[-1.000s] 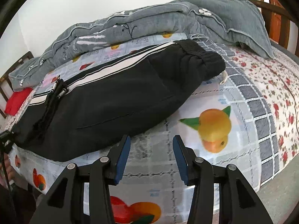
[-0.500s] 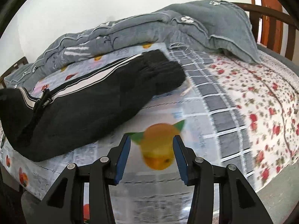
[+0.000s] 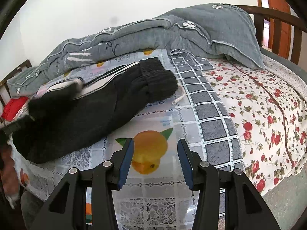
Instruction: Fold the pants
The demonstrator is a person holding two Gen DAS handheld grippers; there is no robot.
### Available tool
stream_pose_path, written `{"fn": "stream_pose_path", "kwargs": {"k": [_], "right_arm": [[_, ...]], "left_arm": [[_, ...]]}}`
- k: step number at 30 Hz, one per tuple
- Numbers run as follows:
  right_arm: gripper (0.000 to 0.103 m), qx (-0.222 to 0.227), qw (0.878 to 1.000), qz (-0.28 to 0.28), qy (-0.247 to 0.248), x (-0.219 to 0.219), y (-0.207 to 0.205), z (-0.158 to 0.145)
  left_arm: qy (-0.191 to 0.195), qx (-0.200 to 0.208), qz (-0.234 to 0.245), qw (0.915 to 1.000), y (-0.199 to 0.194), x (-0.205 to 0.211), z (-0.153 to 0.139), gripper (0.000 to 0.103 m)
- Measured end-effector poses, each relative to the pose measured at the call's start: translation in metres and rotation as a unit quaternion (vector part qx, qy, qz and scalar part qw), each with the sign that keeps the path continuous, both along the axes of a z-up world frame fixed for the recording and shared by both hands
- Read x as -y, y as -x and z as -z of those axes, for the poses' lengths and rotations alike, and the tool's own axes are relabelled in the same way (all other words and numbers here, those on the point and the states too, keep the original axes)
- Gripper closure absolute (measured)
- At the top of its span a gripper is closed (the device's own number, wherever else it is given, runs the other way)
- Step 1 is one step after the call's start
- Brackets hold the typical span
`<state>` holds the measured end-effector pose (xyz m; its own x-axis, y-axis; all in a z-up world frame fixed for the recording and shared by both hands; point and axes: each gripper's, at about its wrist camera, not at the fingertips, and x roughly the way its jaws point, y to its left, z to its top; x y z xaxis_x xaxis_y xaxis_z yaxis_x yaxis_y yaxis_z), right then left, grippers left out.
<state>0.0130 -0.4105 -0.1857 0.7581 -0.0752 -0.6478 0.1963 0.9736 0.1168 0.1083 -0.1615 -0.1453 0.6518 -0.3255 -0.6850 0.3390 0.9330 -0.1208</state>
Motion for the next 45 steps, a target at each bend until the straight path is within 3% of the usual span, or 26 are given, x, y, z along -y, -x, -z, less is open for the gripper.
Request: {"fn": "stream_pose_path", "kwargs": {"k": [3,5,7,9,11,15,18,21,22,23,24,28,32,35,37,42,45], "right_arm": [[0.056,0.009,1.000,-0.021,-0.012,-0.008,-0.003,-0.005],[0.044,0.015,0.999,-0.038,-0.026,-0.015,-0.009,-0.010],[0.032,0.023,0.997,-0.060,-0.044,-0.024,-0.017,-0.013],[0.030,0.033,0.994,-0.078,-0.062,-0.033,-0.026,-0.015],[0.030,0.035,0.991,-0.099,-0.079,-0.047,-0.040,-0.016],[0.030,0.037,0.980,-0.141,-0.132,-0.071,-0.069,-0.013],[0.030,0.012,0.969,-0.170,-0.180,-0.089,-0.095,0.003],[0.031,-0.019,0.962,-0.177,-0.209,-0.105,-0.116,0.026],[0.040,-0.014,0.963,-0.173,-0.205,-0.111,-0.119,0.030],[0.067,-0.011,0.963,-0.182,-0.201,-0.116,-0.120,0.030],[0.081,-0.024,0.954,-0.215,-0.207,-0.124,-0.126,0.030],[0.085,0.026,0.955,-0.234,-0.183,-0.128,-0.121,-0.002],[0.086,0.088,0.957,-0.238,-0.138,-0.120,-0.108,-0.048],[0.086,0.100,0.960,-0.229,-0.127,-0.105,-0.108,-0.066],[0.086,0.100,0.965,-0.217,-0.112,-0.096,-0.111,-0.073],[0.087,0.137,0.973,-0.174,-0.066,-0.050,-0.093,-0.093],[0.087,0.160,0.979,-0.112,-0.049,0.004,-0.080,-0.089]], "left_arm": [[-0.010,0.001,0.005,0.9999,0.004,-0.002,-0.001,0.087],[0.013,-0.003,0.015,0.9998,0.006,-0.015,-0.011,0.082],[0.034,0.002,0.042,0.9985,0.012,-0.028,-0.021,0.069],[0.040,0.036,0.045,0.9975,0.025,-0.044,-0.033,0.037],[0.042,0.081,0.021,0.9956,0.040,-0.068,-0.046,0.026],[0.020,0.070,-0.033,0.9968,0.043,-0.109,-0.046,0.026],[0.002,0.054,-0.069,0.9961,0.049,-0.137,-0.032,0.026],[0.010,0.026,-0.081,0.9963,0.054,-0.154,-0.015,0.026],[0.010,0.021,-0.083,0.9962,0.056,-0.156,-0.010,0.026],[0.012,0.016,-0.086,0.9961,0.058,-0.157,-0.002,0.026],[0.017,0.011,-0.086,0.9961,0.061,-0.158,0.006,0.026],[0.041,-0.008,-0.084,0.9956,0.064,-0.154,0.028,0.026],[0.039,-0.014,-0.073,0.9965,0.058,-0.134,0.038,0.026],[0.038,-0.016,-0.070,0.9967,0.052,-0.120,0.041,0.026],[0.042,-0.023,-0.069,0.9965,0.046,-0.111,0.047,0.026],[-0.006,-0.007,-0.078,0.9969,0.036,-0.080,0.047,0.026],[0.002,0.002,-0.068,0.9977,0.038,-0.077,0.044,0.025]]}}
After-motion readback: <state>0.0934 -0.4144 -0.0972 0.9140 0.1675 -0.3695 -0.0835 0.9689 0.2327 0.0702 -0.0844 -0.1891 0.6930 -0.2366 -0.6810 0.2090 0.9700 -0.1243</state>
